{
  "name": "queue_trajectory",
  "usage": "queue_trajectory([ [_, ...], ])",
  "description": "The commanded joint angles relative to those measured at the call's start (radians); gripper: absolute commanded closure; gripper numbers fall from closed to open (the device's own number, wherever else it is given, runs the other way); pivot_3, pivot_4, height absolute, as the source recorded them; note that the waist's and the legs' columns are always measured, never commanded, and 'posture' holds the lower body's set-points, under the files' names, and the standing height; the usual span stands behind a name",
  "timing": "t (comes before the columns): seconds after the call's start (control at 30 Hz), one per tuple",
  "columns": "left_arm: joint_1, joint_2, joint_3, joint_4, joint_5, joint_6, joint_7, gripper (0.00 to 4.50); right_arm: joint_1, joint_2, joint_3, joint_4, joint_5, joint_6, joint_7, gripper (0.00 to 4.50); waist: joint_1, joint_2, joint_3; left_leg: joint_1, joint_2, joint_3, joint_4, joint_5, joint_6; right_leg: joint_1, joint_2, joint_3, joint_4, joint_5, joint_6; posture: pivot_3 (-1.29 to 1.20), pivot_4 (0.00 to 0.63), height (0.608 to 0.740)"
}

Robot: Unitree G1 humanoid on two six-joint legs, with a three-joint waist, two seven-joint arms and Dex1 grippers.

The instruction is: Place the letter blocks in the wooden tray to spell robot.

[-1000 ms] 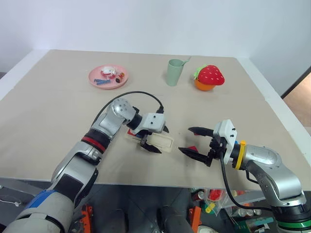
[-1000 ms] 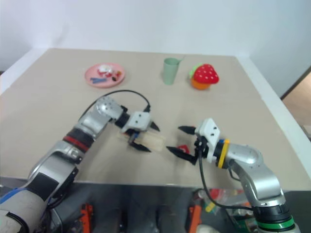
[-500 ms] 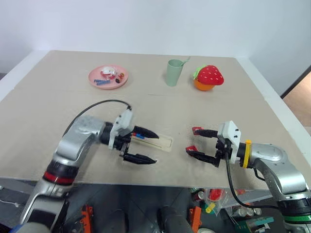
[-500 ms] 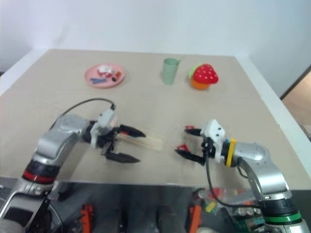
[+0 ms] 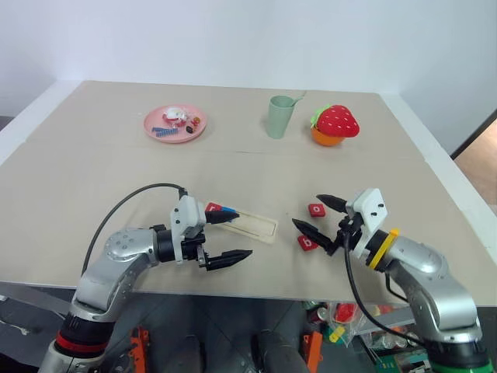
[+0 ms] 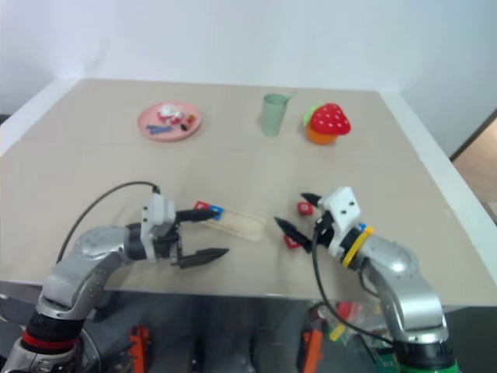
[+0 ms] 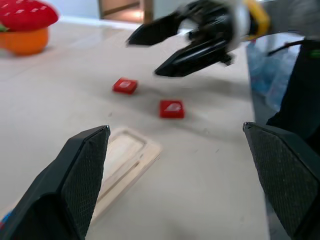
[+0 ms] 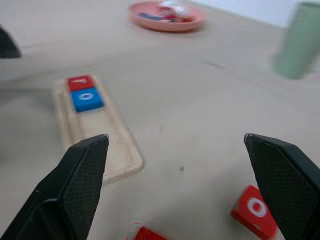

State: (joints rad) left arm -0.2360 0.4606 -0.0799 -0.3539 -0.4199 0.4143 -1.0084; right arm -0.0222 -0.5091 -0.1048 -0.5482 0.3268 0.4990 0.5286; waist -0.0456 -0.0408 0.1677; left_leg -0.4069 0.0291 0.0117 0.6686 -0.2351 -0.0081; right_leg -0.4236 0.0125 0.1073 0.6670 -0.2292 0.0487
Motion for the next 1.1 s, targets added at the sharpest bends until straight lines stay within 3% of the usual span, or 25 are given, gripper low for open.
queue_trajectory([
  [0.03, -0.001, 0.017, 0.011, -0.04, 0.004, -0.036, 0.022, 0.08, 0.067, 0.096, 0.047, -0.164, -0.075, 0.056, -0.19, 0.0, 0.0, 0.0, 0.0, 0.0, 0.0, 0.001, 0.0, 0.0, 0.0, 0.0, 0.0, 0.0, 0.0, 0.0, -0.001, 0.0, 0.15, 0.74],
  [0.33, -0.014, 0.026, 0.0, -0.005, 0.019, -0.103, 0.033, 0.08, 0.119, 0.223, 0.196, -0.172, -0.217, 0.129, -0.36, 0.0, -0.002, 0.0, 0.0, 0.001, 0.001, 0.006, 0.001, 0.002, -0.003, 0.0, -0.001, 0.004, -0.001, -0.001, -0.004, 0.0, 0.15, 0.74],
  [0.83, -0.008, 0.053, -0.005, -0.038, -0.012, -0.076, 0.017, 0.08, 0.131, 0.338, 0.145, -0.091, -0.213, 0.216, -0.428, 0.0, -0.002, 0.0, 0.0, 0.001, 0.001, 0.005, -0.002, 0.002, -0.003, -0.002, -0.001, 0.003, -0.001, -0.002, -0.005, 0.0, 0.15, 0.74],
  [0.93, 0.003, 0.063, -0.004, -0.056, -0.034, -0.052, 0.01, 0.0, 0.136, 0.351, 0.147, -0.096, -0.21, 0.249, -0.432, 0.81, -0.003, 0.0, 0.0, 0.001, 0.001, 0.005, -0.003, 0.002, -0.003, -0.002, -0.001, 0.003, -0.001, -0.002, -0.005, 0.0, 0.15, 0.74],
  [1.1, 0.0, 0.081, -0.009, -0.062, -0.041, -0.05, 0.007, 0.0, 0.144, 0.391, 0.147, -0.135, -0.202, 0.32, -0.46, 2.62, -0.003, 0.0, 0.0, 0.001, 0.002, 0.004, -0.003, 0.002, -0.003, -0.002, -0.001, 0.003, -0.002, -0.002, -0.005, 0.0, 0.15, 0.74],
])
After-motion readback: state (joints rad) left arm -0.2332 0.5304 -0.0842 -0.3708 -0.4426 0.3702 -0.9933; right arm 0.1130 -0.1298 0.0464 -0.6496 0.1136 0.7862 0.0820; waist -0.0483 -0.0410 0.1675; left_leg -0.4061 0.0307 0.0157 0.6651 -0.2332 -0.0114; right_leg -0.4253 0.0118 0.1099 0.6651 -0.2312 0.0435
